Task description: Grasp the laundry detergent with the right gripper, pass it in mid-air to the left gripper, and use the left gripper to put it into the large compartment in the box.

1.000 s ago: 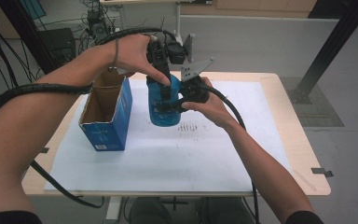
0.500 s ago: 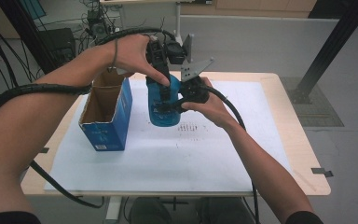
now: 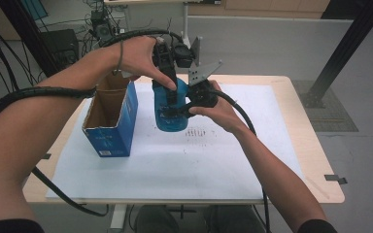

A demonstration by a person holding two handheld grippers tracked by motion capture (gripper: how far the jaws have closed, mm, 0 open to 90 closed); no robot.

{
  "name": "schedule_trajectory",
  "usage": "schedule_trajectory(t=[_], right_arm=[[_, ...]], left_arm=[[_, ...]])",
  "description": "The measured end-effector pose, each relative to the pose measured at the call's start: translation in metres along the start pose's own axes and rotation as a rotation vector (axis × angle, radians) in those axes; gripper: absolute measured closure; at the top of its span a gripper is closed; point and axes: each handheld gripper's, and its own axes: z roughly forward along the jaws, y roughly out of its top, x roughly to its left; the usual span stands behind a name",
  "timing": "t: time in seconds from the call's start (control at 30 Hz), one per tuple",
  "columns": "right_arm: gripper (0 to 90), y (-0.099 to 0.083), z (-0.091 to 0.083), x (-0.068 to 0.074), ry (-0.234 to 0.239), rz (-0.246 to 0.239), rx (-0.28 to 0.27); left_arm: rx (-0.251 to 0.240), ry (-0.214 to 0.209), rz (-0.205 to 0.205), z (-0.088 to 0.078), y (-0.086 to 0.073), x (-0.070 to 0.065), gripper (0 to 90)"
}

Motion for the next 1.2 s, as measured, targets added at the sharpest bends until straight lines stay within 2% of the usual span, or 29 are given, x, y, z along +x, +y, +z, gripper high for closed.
schedule_trajectory(t=[0.33, 0.5, 0.77, 1.2], right_arm=[[45.4, 0.0003, 0.0003, 0.0010, 0.003, -0.010, 0.001], [45.4, 0.0004, 0.0004, 0.0009, 0.003, -0.009, 0.000], [45.4, 0.0000, 0.0027, 0.0017, 0.013, -0.014, 0.007], [45.2, -0.0016, 0.0039, 0.0023, 0.018, -0.013, 0.007]], left_arm=[[-0.006, 0.000, 0.017, 0.0012, 0.0002, -0.0009, 29.1], [-0.009, -0.014, 0.019, 0.0016, -0.0010, -0.0010, 34.3], [0.006, -0.028, 0.024, 0.0030, -0.0023, -0.0015, 35.4], [0.018, -0.024, 0.028, 0.0044, -0.0012, -0.0026, 36.0]])
